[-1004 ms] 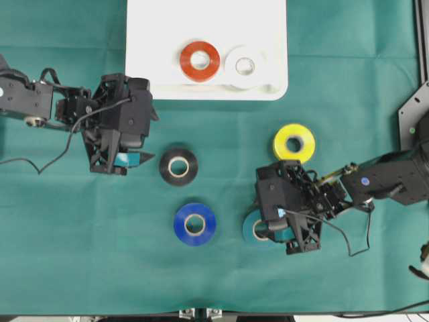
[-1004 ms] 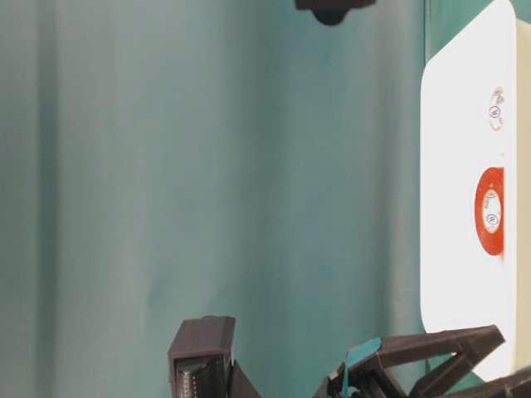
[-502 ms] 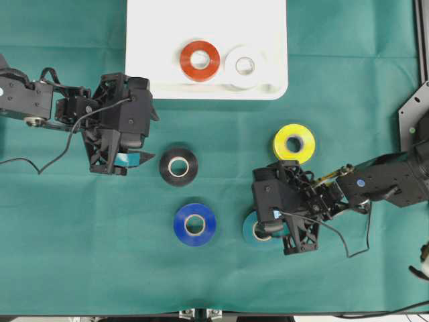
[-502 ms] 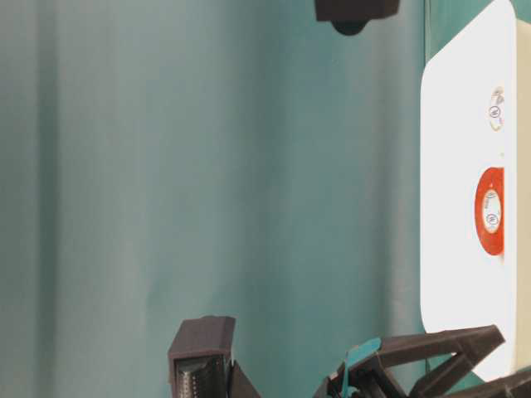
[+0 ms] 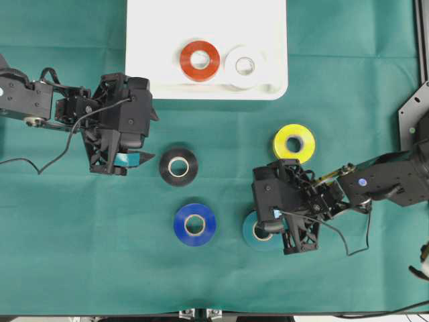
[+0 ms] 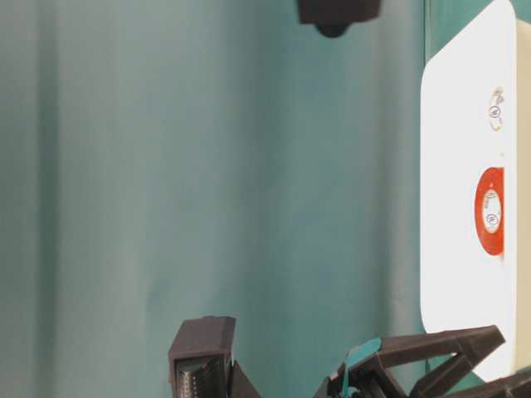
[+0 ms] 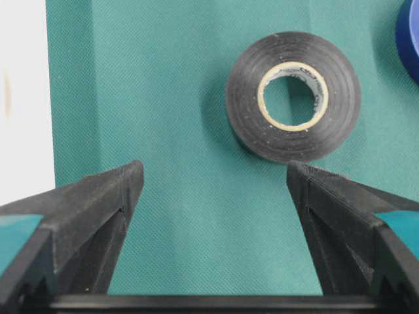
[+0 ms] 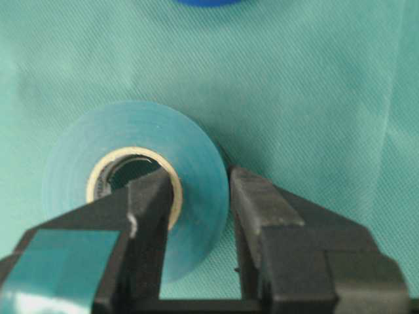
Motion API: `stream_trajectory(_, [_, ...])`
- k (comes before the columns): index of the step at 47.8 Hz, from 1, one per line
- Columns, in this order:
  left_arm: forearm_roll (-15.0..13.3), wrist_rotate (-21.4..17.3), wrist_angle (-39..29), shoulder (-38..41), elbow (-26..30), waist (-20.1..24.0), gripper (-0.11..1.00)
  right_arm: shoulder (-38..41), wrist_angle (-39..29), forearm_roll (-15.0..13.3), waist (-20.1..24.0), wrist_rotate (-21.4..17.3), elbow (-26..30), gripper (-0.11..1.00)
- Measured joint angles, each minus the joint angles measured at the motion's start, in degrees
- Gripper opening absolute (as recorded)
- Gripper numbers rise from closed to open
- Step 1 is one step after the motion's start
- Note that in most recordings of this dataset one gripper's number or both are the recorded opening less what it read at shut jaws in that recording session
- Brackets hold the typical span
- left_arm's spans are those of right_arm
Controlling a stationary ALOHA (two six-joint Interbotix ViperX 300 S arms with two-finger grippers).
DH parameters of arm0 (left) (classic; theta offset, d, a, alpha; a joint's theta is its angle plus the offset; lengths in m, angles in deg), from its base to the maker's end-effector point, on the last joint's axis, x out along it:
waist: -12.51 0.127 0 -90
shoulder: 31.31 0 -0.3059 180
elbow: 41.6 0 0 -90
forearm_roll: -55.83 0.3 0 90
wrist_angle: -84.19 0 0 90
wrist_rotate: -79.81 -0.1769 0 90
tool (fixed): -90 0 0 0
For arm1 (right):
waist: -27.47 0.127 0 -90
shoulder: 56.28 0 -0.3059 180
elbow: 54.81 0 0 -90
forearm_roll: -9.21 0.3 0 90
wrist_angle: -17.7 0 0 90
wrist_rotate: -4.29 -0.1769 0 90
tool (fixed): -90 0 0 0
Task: Put the tape alternately from left to right into the white case.
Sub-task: 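Lift the teal roll with the right gripper into the tray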
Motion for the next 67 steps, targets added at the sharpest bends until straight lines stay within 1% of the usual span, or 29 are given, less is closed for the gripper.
stream_trajectory(16, [0.0, 0.0, 0.0, 0.0, 0.1, 0.0, 0.69, -7.7, -0.2, -0.1, 0.0, 0.4, -0.1, 0.26])
stream_trajectory(24, [-0.1, 0.0, 0.0, 0.0, 0.0, 0.0, 0.69, -9.1, -0.2, -0.4, -0.4, 0.7, -0.2, 0.26])
stream_trajectory(27, [-0.1, 0.0, 0.0, 0.0, 0.0, 0.0, 0.69, -9.2, -0.2, -1.0, -1.1, 0.7, -0.2, 0.26])
stream_trajectory(32, [-0.1, 0.0, 0.0, 0.0, 0.0, 0.0, 0.69, -9.2, -0.2, -3.0, -2.9, 0.7, -0.2, 0.26])
stream_trajectory(41, [-0.1, 0.1, 0.0, 0.0, 0.0, -0.1, 0.69, -9.9, -1.2, -9.4, -8.3, 0.7, -0.2, 0.26])
stream_trajectory(50, [-0.1, 0.0, 0.0, 0.0, 0.0, -0.4, 0.69, -11.8, -4.2, -14.3, -15.0, 0.7, -0.2, 0.26])
stream_trajectory(57, [-0.1, 0.0, 0.0, 0.0, 0.0, -0.4, 0.69, -12.5, -5.2, -16.4, -20.9, 0.8, -0.2, 0.26])
stream_trajectory(67, [-0.1, 0.0, 0.0, 0.0, 0.1, -0.4, 0.69, -12.7, -5.3, -18.5, -29.2, 0.7, -0.2, 0.26])
